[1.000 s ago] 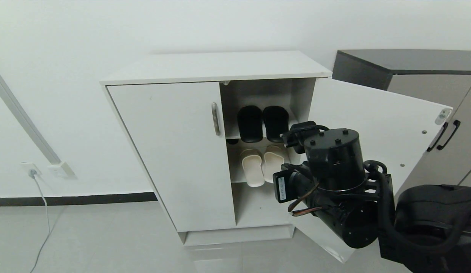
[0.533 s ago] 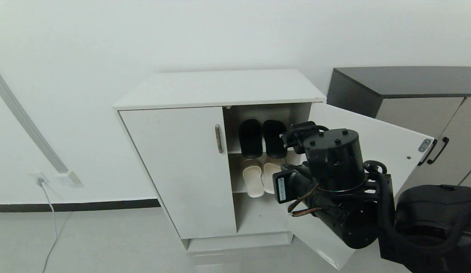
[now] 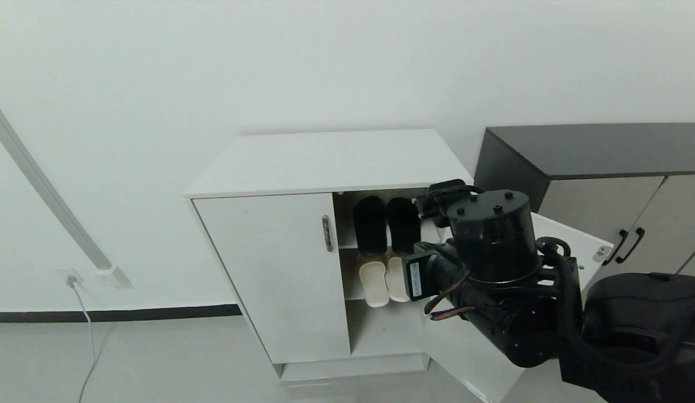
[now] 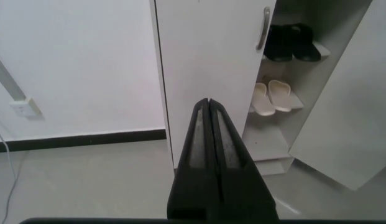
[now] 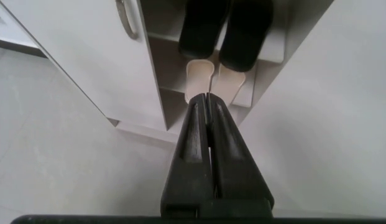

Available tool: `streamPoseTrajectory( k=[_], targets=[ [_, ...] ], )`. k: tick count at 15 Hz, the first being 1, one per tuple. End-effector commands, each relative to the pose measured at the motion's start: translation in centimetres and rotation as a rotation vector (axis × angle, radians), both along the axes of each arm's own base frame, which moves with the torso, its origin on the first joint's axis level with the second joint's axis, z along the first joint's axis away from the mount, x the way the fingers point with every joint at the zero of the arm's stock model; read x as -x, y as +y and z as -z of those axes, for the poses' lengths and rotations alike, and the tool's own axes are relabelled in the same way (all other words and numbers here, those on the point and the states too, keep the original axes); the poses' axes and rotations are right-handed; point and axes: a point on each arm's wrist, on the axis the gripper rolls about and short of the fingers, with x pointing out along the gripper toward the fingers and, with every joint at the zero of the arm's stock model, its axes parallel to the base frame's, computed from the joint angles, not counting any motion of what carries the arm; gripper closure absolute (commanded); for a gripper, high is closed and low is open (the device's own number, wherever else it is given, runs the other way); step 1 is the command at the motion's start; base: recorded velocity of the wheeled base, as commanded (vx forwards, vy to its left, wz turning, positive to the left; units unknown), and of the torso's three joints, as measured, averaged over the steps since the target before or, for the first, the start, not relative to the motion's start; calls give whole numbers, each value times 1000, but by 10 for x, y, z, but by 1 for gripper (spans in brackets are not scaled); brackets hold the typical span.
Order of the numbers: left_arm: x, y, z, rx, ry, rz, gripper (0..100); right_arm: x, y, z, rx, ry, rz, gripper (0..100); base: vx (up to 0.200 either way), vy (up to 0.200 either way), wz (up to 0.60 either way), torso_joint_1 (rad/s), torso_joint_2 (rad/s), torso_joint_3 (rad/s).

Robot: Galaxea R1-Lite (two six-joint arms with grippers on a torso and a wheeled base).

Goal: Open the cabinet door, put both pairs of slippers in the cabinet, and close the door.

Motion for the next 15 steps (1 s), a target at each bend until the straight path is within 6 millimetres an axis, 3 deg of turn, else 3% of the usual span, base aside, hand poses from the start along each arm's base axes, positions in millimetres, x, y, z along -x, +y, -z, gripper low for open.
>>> streamPoseTrajectory(
  k=[1,10,15],
  targets=[
    [0,0,0,0,1,-1,100,0,0,0,0,-1,0,100,0,0,0,227,-544,-320],
    [0,0,0,0,1,-3,100,-7,-3,4,8,6,22,100,0,0,0,247,-566,-320],
    [0,0,0,0,1,0,100,-10,-2,9,22,14,27,100,0,0,0,35,-83,-43]
  ],
)
